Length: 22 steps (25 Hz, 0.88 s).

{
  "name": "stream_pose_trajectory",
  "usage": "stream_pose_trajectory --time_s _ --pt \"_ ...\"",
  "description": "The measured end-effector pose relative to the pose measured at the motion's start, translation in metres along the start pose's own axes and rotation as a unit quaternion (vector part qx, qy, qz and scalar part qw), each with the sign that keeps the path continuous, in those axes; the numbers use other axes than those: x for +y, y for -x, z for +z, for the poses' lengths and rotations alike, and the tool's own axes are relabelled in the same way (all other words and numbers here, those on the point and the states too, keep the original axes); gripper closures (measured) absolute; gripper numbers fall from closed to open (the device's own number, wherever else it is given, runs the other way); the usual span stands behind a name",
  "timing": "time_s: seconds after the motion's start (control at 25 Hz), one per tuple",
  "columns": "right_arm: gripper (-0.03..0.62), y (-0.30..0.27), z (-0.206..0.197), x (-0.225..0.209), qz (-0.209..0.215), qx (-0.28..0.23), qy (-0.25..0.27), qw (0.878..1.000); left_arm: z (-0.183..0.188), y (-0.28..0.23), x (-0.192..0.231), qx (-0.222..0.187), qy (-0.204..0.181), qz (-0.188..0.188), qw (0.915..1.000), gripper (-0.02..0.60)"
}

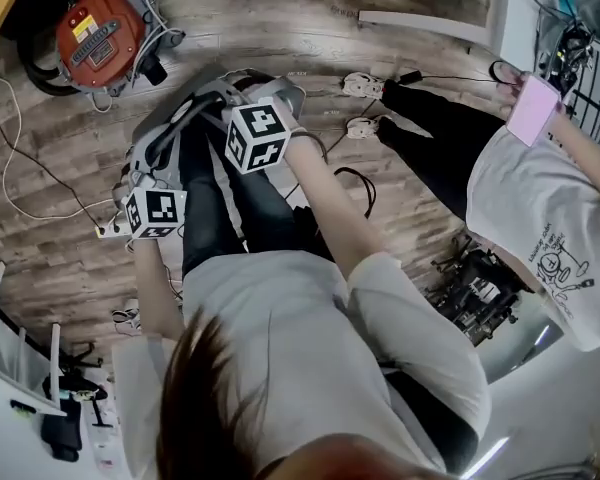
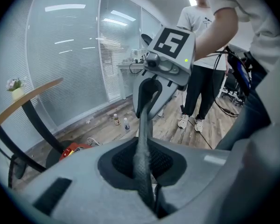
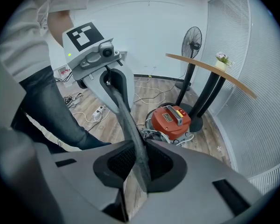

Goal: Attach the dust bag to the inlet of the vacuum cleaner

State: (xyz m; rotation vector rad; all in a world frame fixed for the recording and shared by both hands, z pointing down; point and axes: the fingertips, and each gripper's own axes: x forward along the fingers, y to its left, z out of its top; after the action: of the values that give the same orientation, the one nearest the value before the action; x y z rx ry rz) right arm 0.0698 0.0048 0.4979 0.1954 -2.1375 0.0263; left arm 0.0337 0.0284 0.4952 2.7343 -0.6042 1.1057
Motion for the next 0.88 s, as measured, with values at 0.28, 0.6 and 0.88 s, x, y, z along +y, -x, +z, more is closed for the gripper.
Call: stream_pose_trajectory --time_s 0.28,0.6,0.88 --pt "0.536 -0.004 0.001 -0.001 0.002 -0.001 0.012 1.000 -0.004 0.000 0.001 0.007 0.011 0.011 0.9999 0.546" --pt "0.537 0.004 -0.005 -0.002 0.005 -0.001 0.017 1.000 0.004 -0.005 -0.004 0.004 0.019 0.020 0.9996 0.546" --pt "0.543 0.008 -0.019 0.002 0.015 0.001 0.022 1.000 0.011 -0.017 -0.011 0.009 0.018 0.022 0.9996 0.546"
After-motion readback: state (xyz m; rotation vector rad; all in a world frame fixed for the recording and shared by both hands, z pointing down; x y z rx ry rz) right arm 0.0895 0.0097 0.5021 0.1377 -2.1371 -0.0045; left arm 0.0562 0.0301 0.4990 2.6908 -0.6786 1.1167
